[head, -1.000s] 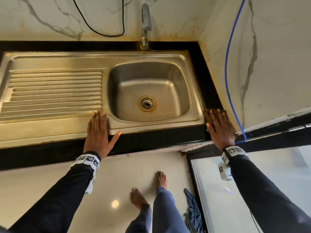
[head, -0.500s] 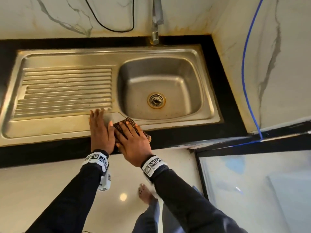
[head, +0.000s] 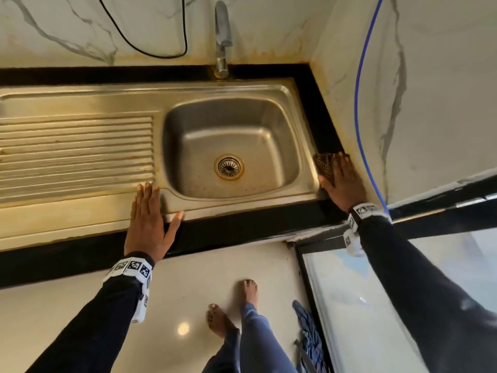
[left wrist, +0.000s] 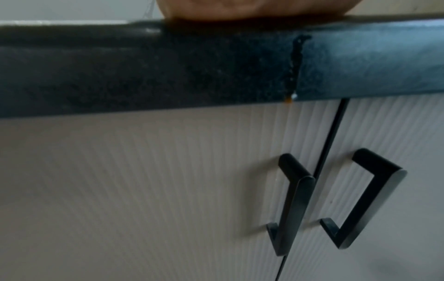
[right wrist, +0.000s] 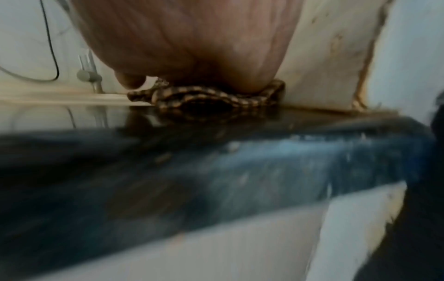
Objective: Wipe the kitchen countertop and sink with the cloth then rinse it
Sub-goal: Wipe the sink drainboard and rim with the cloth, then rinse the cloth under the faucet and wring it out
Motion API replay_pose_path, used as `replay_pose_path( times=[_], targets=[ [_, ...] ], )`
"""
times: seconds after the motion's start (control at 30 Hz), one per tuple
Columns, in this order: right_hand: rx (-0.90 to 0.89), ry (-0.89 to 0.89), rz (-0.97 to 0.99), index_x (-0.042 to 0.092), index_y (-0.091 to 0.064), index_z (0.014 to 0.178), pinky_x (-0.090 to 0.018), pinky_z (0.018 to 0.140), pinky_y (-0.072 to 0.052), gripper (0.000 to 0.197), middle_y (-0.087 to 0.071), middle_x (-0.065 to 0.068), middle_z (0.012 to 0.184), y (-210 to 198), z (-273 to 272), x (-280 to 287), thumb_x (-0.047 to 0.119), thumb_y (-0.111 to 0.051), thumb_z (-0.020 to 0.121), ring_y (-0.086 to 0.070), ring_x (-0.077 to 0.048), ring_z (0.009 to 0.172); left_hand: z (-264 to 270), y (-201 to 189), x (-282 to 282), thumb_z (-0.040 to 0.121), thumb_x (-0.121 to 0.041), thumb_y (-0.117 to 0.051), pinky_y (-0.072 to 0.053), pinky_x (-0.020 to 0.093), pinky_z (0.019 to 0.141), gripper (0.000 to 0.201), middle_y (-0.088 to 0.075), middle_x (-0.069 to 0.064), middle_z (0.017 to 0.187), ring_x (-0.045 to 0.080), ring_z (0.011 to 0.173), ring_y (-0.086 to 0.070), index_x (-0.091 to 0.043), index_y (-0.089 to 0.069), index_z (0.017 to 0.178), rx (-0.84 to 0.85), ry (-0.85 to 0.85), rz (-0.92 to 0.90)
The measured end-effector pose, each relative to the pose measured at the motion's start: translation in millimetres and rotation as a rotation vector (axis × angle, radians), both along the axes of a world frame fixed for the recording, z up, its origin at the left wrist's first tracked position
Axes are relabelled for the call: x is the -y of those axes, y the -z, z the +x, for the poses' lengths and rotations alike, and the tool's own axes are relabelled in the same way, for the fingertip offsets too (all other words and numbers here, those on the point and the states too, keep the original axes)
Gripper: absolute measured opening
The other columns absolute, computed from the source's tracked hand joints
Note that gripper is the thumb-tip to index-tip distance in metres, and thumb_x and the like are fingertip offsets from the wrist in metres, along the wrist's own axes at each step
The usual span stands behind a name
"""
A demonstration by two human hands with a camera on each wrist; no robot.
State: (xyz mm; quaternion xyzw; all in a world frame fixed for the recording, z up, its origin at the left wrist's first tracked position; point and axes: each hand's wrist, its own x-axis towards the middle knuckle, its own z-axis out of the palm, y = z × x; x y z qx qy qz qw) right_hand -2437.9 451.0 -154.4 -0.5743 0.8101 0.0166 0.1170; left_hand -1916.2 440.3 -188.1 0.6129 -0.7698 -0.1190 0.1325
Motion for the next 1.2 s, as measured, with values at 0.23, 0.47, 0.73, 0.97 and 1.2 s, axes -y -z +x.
replay_pose_path(
  times=[0.23,0.47,0.73,0.97,1.2],
  targets=[
    [0.07,0.141,-0.31,0.012,-0.031,0.158,-0.055,0.123,-0.022,0.071,-0.024,-0.012,0.166,22,104,-89,0.052,-0.033,0.1,-0.018,-0.03,0.155,-4,-1,3,0.093,-0.072,-0.039,-0.016,0.049,0.128,0.098,-0.012,0.019,0.169,0.032,0.158,-0.005,-0.004,-0.014,0.16,-0.012,0.004,0.03],
    [0.415,-0.254,-0.211,0.025,-0.034,0.157,-0.043,0.127,-0.015,0.053,-0.03,0.001,0.165,-3,242,-57,0.029,-0.045,0.105,-0.021,-0.016,0.154,-13,-1,7,0.089,-0.068,-0.046,-0.014,0.052,0.127,0.096,-0.024,0.022,0.165,0.037,0.155,-0.016,-0.004,-0.024,0.157,-0.125,-0.08,0.09],
    [2.016,0.822,-0.206,-0.005,-0.061,0.129,-0.053,0.105,-0.047,0.037,-0.068,-0.028,0.121,-63,233,81,0.013,-0.057,0.097,-0.066,-0.042,0.11,-101,-71,67,0.102,-0.055,-0.049,-0.05,0.033,0.083,0.045,-0.075,0.007,0.102,0.027,0.1,-0.07,-0.016,-0.068,0.115,-0.529,-0.213,0.335],
    [2.006,0.728,-0.278,-0.011,-0.054,0.134,-0.063,0.107,-0.044,0.058,-0.061,-0.033,0.13,-84,213,145,0.0,-0.073,0.08,-0.061,-0.048,0.117,-160,-98,150,0.079,-0.063,-0.07,-0.058,0.054,0.093,0.058,-0.079,0.006,0.101,0.026,0.098,-0.075,-0.011,-0.077,0.103,-1.029,-0.122,0.691],
    [1.796,0.41,-0.314,-0.007,-0.064,0.115,-0.042,0.08,-0.048,0.063,-0.064,-0.024,0.11,-92,165,171,0.007,-0.082,0.056,-0.059,-0.038,0.104,-172,-112,207,0.101,-0.022,-0.063,-0.059,0.042,0.09,0.011,-0.078,-0.003,0.092,0.015,0.09,-0.075,-0.024,-0.072,0.095,-0.973,-0.016,0.501]
  ],
)
